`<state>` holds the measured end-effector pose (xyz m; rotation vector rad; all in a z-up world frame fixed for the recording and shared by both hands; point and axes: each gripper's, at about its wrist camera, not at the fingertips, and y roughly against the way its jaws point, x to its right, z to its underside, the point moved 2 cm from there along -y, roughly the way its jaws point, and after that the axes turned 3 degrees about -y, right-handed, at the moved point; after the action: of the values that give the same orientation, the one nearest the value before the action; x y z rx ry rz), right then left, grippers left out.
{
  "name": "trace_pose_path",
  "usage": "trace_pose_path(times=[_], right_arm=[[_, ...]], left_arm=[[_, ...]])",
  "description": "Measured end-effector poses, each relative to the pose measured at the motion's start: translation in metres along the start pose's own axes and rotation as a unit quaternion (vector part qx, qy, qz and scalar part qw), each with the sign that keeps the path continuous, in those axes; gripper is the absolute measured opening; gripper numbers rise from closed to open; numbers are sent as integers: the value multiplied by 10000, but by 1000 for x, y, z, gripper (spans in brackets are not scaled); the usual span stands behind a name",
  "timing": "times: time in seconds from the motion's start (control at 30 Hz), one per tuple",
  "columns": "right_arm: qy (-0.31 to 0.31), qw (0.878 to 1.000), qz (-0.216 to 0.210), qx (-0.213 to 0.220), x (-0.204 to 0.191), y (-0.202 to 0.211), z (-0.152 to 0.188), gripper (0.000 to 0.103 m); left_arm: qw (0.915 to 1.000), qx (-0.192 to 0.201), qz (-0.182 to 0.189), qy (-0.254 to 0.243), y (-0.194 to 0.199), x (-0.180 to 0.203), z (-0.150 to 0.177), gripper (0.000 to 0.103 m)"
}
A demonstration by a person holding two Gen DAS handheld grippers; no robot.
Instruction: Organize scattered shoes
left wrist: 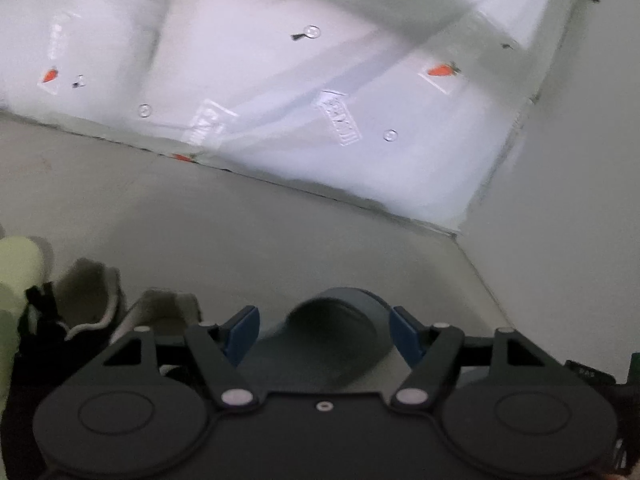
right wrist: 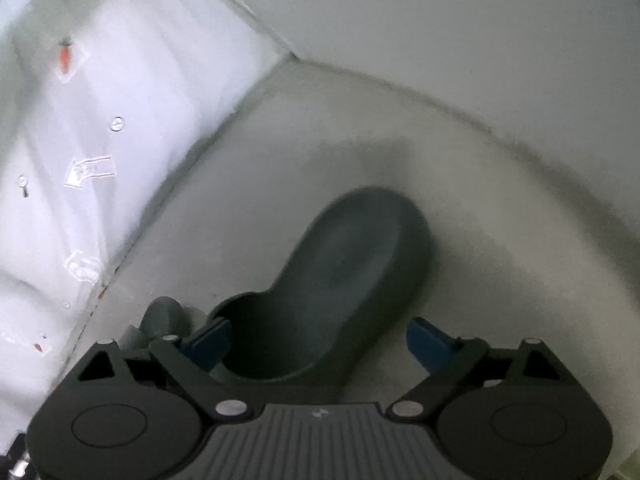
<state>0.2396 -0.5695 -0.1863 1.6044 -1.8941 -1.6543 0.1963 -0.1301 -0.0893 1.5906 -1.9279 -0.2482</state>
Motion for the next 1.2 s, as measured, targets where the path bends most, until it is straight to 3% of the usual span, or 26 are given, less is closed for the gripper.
trace_pose_path(times=[0.1,0.2,0.3,0.53,0.57,0.77,0.93,1.0,1.1,1.13,1.2], right_arm=[[308,9992,180,-152,-15,-11,0,83],[840,9956,236,-337,-26,-21,-8,82],[1366,9875,43,-787,-39,-27,-13,82],[2730,9446,-512,-1750,-88,-38,18,78],[2940,9338,-636,-1939,-99,-39,31,78],[3409,8944,-1110,-2674,-135,-45,85,78],[3986,8816,-1040,-2305,-151,-24,89,79],[4020,8865,-1212,-1945,-154,-9,75,80],[3883,9002,-1486,-1294,-158,0,42,96],[3971,8998,-1454,-1070,-164,-3,32,98],[4209,8905,-1402,-1013,-176,-15,26,98]], left_arm=[[10000,-29,13,-11,1,1,0,73],[9999,-48,62,-143,2,4,1,73],[9998,-80,90,-161,-1,5,0,73],[9995,-65,152,-259,-4,10,-3,73],[9995,-53,146,-277,-4,10,-3,73],[9999,-36,51,-146,-5,3,-4,73],[10000,-33,-21,-74,-3,-3,-4,73],[9999,-43,-65,-90,-1,-5,-2,73],[9999,-108,-133,17,1,-12,1,73],[9998,-123,-142,54,1,-13,2,73],[9995,-171,-188,196,1,-19,5,73]])
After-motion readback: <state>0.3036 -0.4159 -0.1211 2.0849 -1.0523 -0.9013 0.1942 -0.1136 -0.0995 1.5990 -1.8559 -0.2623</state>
